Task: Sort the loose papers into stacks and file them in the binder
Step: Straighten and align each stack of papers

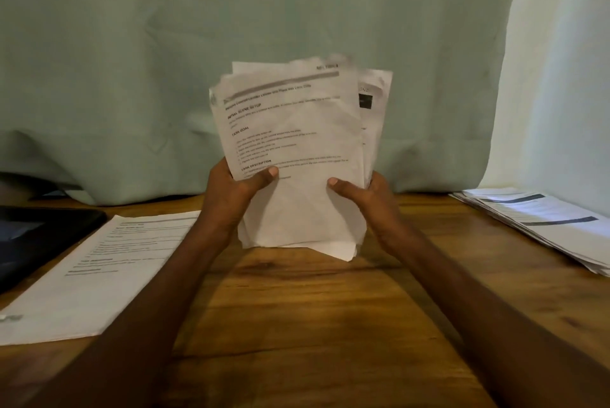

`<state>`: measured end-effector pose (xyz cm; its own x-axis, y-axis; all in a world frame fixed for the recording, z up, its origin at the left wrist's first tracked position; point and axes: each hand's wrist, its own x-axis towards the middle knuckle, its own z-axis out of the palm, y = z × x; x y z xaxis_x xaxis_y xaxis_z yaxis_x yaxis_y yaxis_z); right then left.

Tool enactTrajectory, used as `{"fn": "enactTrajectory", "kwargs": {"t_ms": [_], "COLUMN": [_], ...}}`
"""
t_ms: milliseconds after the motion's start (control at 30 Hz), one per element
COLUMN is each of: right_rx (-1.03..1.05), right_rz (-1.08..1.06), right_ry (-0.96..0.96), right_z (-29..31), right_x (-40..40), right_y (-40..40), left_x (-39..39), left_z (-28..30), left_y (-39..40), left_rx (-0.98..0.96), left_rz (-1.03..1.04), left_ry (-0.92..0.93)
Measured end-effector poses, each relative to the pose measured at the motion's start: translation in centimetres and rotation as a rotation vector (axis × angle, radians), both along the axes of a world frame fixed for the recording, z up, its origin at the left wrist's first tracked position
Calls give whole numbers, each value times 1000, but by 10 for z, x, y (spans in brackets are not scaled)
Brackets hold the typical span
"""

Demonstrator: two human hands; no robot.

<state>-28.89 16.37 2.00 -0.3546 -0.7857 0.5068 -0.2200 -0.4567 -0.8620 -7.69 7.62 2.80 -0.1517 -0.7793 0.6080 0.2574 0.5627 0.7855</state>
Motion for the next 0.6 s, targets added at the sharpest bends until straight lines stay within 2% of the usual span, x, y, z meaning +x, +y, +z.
{"fn": "enactTrajectory", "kwargs": {"t_ms": [167, 333, 500, 600], "right_rx": [28, 62, -18, 29], "right_rz": [20, -1, -75, -69], "right_ry": [-53, -62, -83, -68], "right_z": [-3, -10, -8, -6], "right_x": [9, 7, 6, 1], "right_y": [-2, -7, -8, -9], "left_x": [3, -2, -9, -14], "left_z": [-1, -16, -7, -10], "left_y": [-6, -10, -10, -10], "left_rx": [85, 131, 40, 27], "left_rz": [50, 31, 127, 109], "left_ry": [26, -126, -94, -110]}}
